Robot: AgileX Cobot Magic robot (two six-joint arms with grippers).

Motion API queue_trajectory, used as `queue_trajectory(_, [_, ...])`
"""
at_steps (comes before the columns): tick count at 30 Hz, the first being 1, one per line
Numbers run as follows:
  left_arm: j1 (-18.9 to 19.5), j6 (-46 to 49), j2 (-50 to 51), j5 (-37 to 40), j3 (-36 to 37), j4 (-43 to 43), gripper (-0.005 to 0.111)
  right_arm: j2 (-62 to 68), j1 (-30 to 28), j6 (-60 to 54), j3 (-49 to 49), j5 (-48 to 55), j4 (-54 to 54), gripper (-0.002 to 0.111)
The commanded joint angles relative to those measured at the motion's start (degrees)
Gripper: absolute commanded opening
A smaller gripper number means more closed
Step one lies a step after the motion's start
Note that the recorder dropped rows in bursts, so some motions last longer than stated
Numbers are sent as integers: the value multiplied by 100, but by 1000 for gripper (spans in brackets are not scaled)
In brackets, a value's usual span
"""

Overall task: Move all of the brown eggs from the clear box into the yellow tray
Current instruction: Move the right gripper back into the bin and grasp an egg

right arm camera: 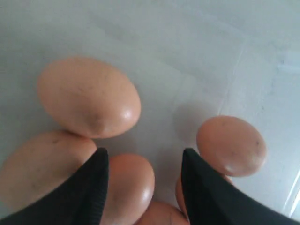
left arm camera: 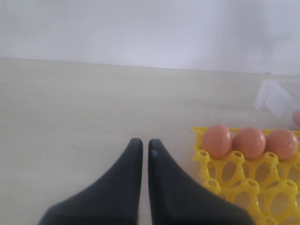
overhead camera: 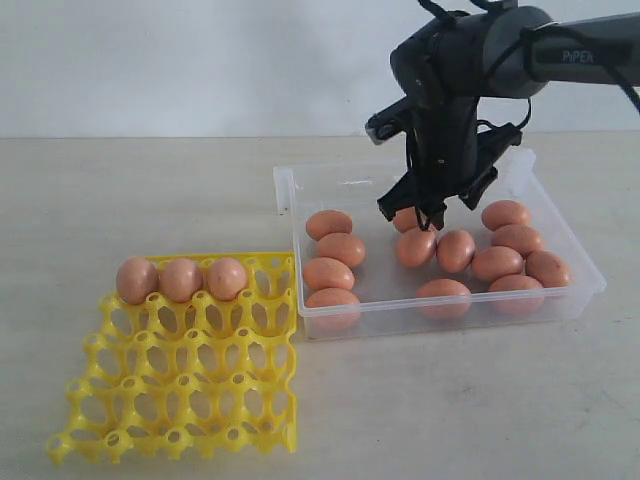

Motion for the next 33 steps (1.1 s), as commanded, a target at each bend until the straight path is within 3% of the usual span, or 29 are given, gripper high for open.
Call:
queue_trajectory(1, [-36,-1,-20,-41,23,31,4,-105,-31,-1115,-84,-687,130,42])
queue_trajectory(4, [-36,-1,-20,-41,23,31,4,-105,-31,-4061,-72,-792,131,42])
queue_trajectory(6, [-36,-1,-20,-41,23,31,4,-105,-31,-4780,-72,-926,131,42])
queue_trajectory(9, [-36,-1,-20,-41,23,31,4,-105,-31,-4708,-72,-1307,432,42])
queue_trajectory(17, [-36,-1,-20,-41,23,31,4,-77,-31,-5247,-72,-936,980,42])
queue_trajectory(30, [-36,-1,-20,-41,23,31,4,490,-31,-5379,-72,-873,721,42])
queue_trajectory(33, [-36,-1,-20,-41,23,31,4,533,-31,-5379,-72,-873,624,53])
